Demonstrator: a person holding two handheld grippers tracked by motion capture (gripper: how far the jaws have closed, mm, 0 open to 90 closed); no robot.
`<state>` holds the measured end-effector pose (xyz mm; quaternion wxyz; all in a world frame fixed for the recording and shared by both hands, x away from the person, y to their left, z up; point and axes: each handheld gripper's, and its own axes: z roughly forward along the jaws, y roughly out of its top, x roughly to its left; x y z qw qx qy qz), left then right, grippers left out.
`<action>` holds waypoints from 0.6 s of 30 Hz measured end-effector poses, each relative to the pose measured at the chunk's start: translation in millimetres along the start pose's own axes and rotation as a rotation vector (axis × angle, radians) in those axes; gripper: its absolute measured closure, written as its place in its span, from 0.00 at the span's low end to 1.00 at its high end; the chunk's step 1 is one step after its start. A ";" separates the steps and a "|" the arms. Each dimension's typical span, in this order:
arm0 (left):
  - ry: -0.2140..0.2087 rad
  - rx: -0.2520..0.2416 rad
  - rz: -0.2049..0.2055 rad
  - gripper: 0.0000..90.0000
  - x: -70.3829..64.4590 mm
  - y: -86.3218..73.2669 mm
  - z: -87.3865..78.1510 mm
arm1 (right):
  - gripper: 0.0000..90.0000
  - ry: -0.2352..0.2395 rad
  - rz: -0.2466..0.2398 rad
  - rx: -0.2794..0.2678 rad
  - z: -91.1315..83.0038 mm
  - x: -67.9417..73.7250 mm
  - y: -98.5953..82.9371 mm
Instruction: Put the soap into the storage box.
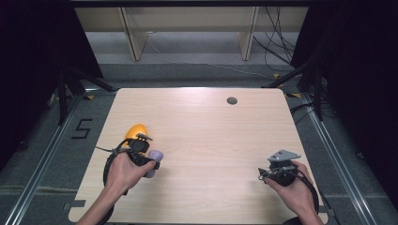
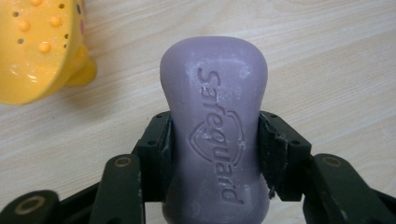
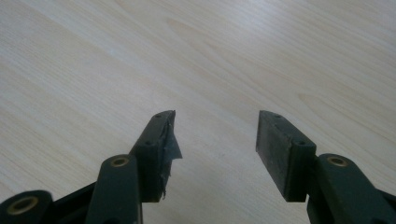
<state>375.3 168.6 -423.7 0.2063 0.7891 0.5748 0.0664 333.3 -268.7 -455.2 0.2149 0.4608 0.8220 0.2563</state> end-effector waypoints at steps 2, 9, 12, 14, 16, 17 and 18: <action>0.003 -0.005 0.020 0.54 3.6 0.2 -1.4 | 0.53 0.000 0.001 0.000 0.0 0.0 0.1; 0.003 -0.013 -0.021 0.54 7.8 -0.1 -5.7 | 0.53 -0.001 -0.002 -0.001 0.1 -0.3 0.0; 0.006 -0.022 -0.015 0.54 11.5 0.6 -8.1 | 0.53 -0.001 -0.002 -0.001 0.1 -0.3 0.0; 0.000 -0.020 -0.031 0.54 12.6 0.9 -9.6 | 0.53 -0.006 -0.023 -0.006 0.9 -1.5 -0.5; 0.003 -0.029 -0.029 0.54 14.8 1.4 -11.2 | 0.53 -0.001 0.001 -0.003 0.3 -0.3 -0.1; 0.008 -0.032 -0.049 0.54 14.4 1.1 -11.8 | 0.53 -0.001 0.001 -0.003 0.3 -0.3 -0.1; 0.012 -0.031 -0.025 0.54 17.2 1.6 -12.8 | 0.53 -0.001 0.000 -0.003 0.2 -0.4 -0.1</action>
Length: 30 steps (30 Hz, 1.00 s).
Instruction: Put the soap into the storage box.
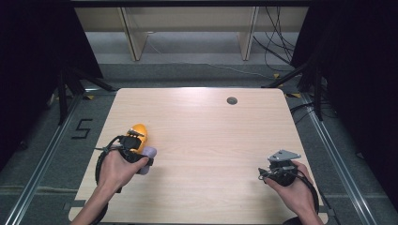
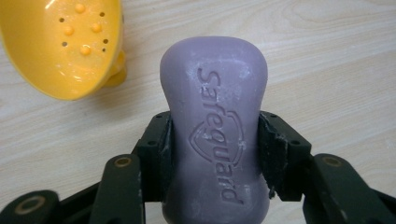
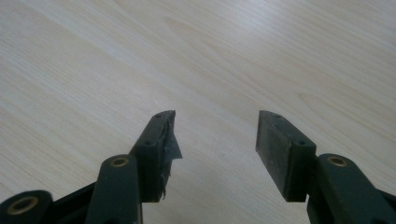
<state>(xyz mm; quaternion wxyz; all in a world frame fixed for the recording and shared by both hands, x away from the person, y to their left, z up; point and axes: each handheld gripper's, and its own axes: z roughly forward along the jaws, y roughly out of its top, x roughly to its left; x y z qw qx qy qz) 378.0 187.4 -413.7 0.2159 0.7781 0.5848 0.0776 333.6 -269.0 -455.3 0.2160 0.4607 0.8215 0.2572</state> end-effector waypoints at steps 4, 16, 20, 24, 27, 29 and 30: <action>0.000 -0.007 -0.032 0.54 1.4 0.0 -2.4 | 0.53 -0.006 -0.024 -0.008 1.0 -1.1 -0.6; 0.014 -0.010 -0.043 0.54 12.6 5.1 -7.0 | 0.53 0.002 0.000 0.004 0.0 -0.3 -0.1; 0.019 -0.005 -0.043 0.54 15.3 6.9 -6.6 | 0.53 0.001 0.000 0.003 0.0 -0.2 -0.1; 0.024 -0.009 -0.049 0.54 18.1 9.4 -6.5 | 0.53 0.002 0.002 0.003 -0.1 -0.3 -0.1; 0.030 -0.015 -0.052 0.54 19.9 11.3 -7.6 | 0.53 0.001 0.002 0.003 -0.1 -0.2 -0.1; 0.038 -0.018 -0.053 0.54 21.2 12.6 -8.3 | 0.53 0.001 0.003 0.002 -0.2 -0.3 -0.1; 0.032 -0.015 -0.051 0.54 22.3 13.2 -8.5 | 0.53 0.001 0.003 0.002 -0.2 -0.3 -0.1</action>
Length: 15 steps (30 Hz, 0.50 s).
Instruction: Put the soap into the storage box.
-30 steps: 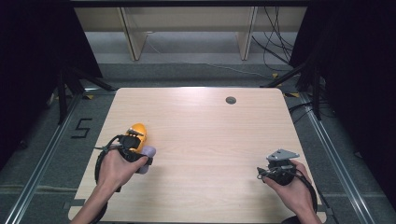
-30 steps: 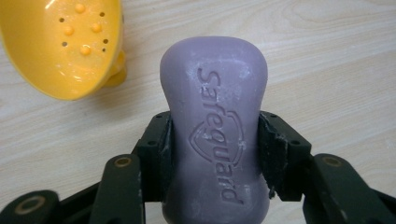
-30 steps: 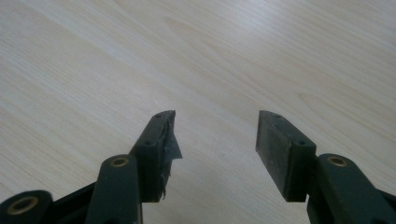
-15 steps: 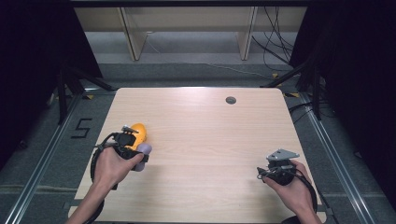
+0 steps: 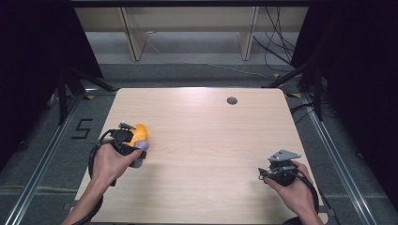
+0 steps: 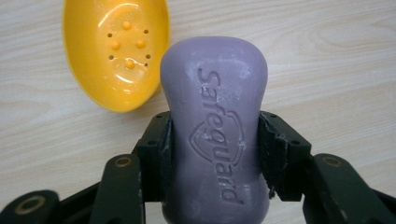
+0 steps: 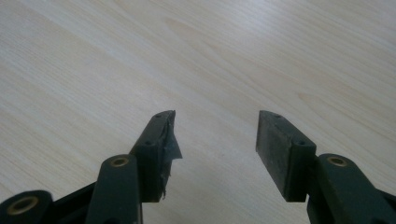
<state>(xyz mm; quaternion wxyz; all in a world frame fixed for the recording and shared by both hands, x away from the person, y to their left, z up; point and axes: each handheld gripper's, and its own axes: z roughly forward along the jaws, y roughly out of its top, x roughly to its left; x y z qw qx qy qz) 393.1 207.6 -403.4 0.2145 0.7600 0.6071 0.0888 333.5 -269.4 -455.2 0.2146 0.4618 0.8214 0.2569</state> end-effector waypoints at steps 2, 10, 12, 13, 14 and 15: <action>0.008 -0.002 -0.005 0.54 0.8 1.0 -0.2 | 0.53 0.000 0.000 -0.001 0.0 -0.1 0.0; 0.019 -0.007 -0.014 0.54 4.7 5.0 -0.5 | 0.53 0.000 -0.001 -0.001 0.2 -0.3 -0.1; 0.020 -0.010 -0.024 0.54 5.9 6.1 0.1 | 0.53 0.000 0.000 -0.001 0.0 -0.2 0.0; 0.023 -0.003 -0.024 0.54 6.8 7.1 -0.4 | 0.53 0.000 0.001 -0.001 0.0 -0.1 0.0; 0.026 -0.010 -0.030 0.54 7.3 7.5 0.6 | 0.53 -0.001 0.000 -0.001 0.0 -0.1 0.0; 0.034 -0.013 -0.025 0.54 8.4 7.7 1.1 | 0.53 0.000 -0.001 -0.001 0.0 -0.2 -0.1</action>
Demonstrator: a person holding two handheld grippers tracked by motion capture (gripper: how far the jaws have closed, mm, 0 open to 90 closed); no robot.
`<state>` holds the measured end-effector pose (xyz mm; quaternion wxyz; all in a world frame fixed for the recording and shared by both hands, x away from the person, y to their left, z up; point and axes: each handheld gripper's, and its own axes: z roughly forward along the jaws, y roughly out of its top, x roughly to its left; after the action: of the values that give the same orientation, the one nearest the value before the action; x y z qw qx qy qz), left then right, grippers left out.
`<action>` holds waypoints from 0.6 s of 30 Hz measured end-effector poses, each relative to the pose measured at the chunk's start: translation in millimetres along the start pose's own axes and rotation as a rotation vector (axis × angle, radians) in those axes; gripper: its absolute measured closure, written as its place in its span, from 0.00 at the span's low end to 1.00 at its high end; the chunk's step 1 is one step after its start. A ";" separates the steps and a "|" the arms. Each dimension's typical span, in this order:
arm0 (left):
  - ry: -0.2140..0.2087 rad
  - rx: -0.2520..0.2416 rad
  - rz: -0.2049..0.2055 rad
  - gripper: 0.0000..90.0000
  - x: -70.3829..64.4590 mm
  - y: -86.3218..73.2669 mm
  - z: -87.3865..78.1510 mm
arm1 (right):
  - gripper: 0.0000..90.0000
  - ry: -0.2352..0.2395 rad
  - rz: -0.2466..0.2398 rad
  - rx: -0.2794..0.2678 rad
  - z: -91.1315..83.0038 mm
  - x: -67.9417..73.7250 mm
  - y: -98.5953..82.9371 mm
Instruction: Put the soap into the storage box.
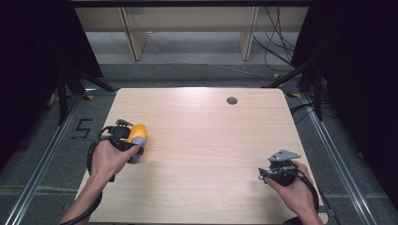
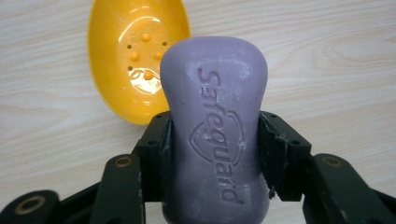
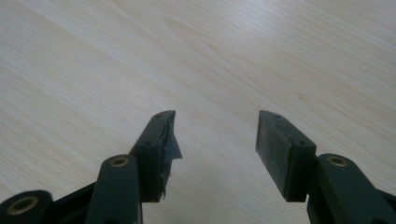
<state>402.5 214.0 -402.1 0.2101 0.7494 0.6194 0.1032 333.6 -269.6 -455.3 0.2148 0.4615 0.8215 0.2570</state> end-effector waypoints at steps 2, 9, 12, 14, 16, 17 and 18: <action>0.000 -0.004 -0.008 0.54 1.9 1.2 1.1 | 0.53 0.000 0.001 0.001 -0.1 0.0 0.1; 0.015 0.006 -0.023 0.54 8.7 5.3 4.4 | 0.53 0.000 0.000 0.003 -0.5 -0.2 0.1; 0.021 0.005 -0.021 0.54 10.7 7.3 5.2 | 0.53 0.000 0.000 -0.001 0.0 -0.2 0.0; 0.022 0.007 -0.012 0.54 12.3 9.0 5.0 | 0.53 0.000 0.002 -0.001 -0.2 0.0 0.0; 0.022 0.005 -0.014 0.54 13.0 10.6 5.2 | 0.53 -0.001 0.002 -0.001 -0.2 0.0 0.0; 0.024 0.003 -0.015 0.54 13.3 11.5 5.6 | 0.53 -0.001 0.001 -0.001 -0.1 0.0 0.0; 0.024 0.003 -0.009 0.54 14.1 12.5 5.6 | 0.53 -0.001 0.001 -0.001 -0.1 0.0 0.0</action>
<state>418.8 224.9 -403.0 0.2020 0.7455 0.6255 0.1100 333.5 -269.6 -455.2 0.2153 0.4620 0.8209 0.2575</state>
